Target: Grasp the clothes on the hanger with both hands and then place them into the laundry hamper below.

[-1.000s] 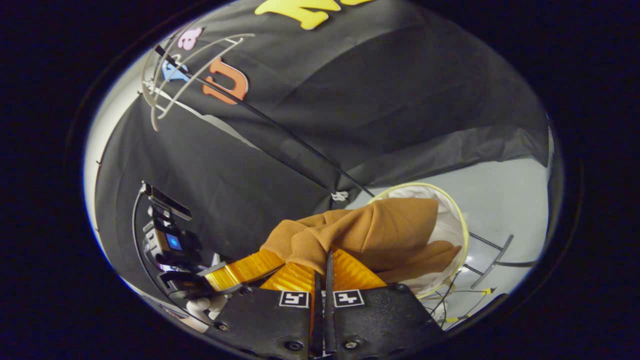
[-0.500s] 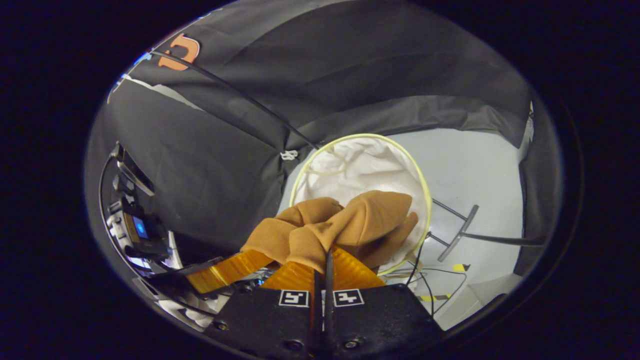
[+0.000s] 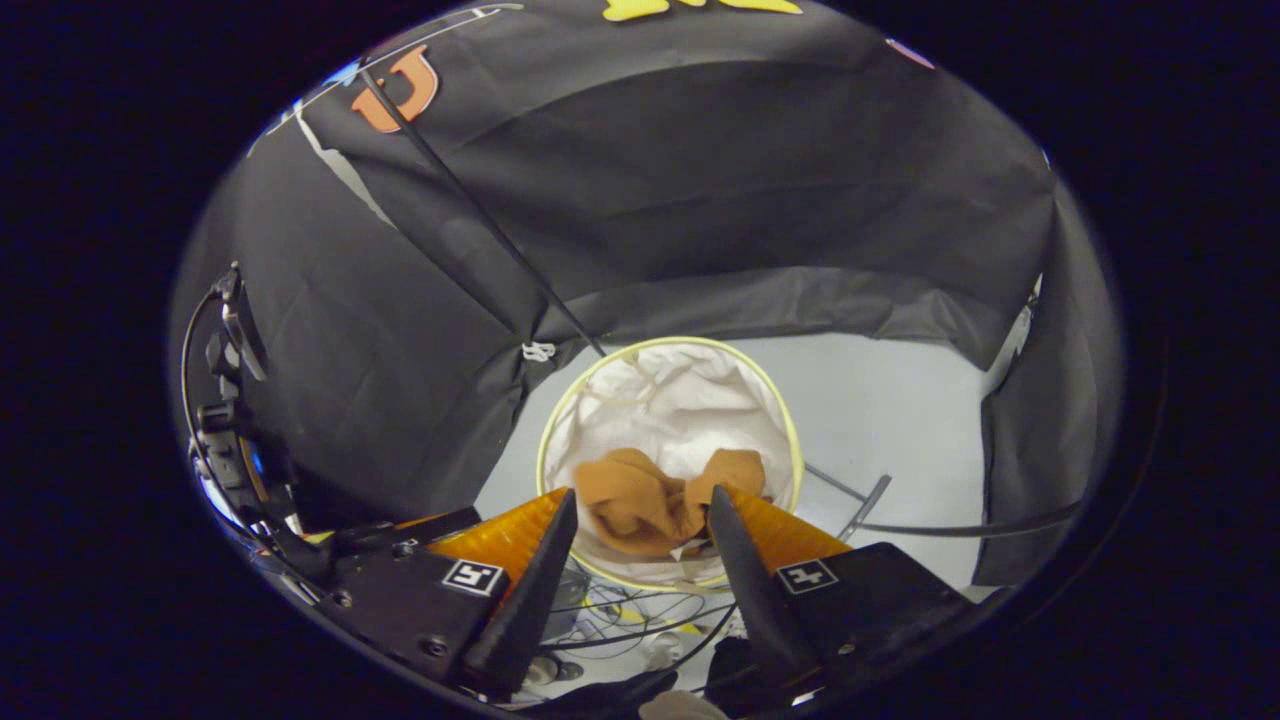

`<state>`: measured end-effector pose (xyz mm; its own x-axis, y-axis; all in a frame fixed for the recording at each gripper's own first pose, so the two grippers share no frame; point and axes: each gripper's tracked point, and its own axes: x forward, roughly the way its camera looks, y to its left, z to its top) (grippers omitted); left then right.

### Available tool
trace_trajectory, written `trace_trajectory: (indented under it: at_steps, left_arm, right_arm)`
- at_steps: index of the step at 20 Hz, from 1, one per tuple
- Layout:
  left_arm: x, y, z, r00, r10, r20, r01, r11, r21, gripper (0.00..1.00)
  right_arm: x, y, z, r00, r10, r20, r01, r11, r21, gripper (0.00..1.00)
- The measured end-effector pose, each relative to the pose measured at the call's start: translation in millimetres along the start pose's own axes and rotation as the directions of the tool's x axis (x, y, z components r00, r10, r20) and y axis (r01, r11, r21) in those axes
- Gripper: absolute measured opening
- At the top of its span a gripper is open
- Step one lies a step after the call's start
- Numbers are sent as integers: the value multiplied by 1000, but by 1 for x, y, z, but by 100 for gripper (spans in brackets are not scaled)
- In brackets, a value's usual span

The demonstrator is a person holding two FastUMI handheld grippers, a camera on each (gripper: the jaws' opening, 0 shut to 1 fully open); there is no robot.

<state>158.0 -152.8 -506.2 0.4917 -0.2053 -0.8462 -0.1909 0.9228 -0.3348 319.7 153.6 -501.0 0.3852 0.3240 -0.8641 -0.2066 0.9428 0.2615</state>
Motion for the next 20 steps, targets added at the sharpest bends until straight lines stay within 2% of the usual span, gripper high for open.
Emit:
trace_trajectory:
  at_steps: [1,2,6,12,16,20]
  left_arm:
    - [-5,3,2,1000,6,7,-6,1000,16,100]
    - [-9,5,4,1000,10,15,-11,1000,29,95]
    - [-29,7,13,998,8,66,-12,998,68,95]
    - [-89,15,29,984,-17,179,-19,981,196,95]
    - [-159,16,45,957,-68,283,-11,964,267,95]
    - [-232,14,66,904,-134,405,-1,949,315,94]
  right_arm:
    - [4,-3,-5,1000,-15,4,15,1000,-18,88]
    - [2,-3,-8,1000,-25,17,25,999,-29,87]
    - [-11,2,-11,996,-61,67,64,998,-31,88]
    - [-71,16,-8,972,-116,206,133,989,-70,88]
    - [-129,35,8,928,-131,348,162,985,-60,88]
    - [-208,66,20,865,-121,487,160,986,-39,88]
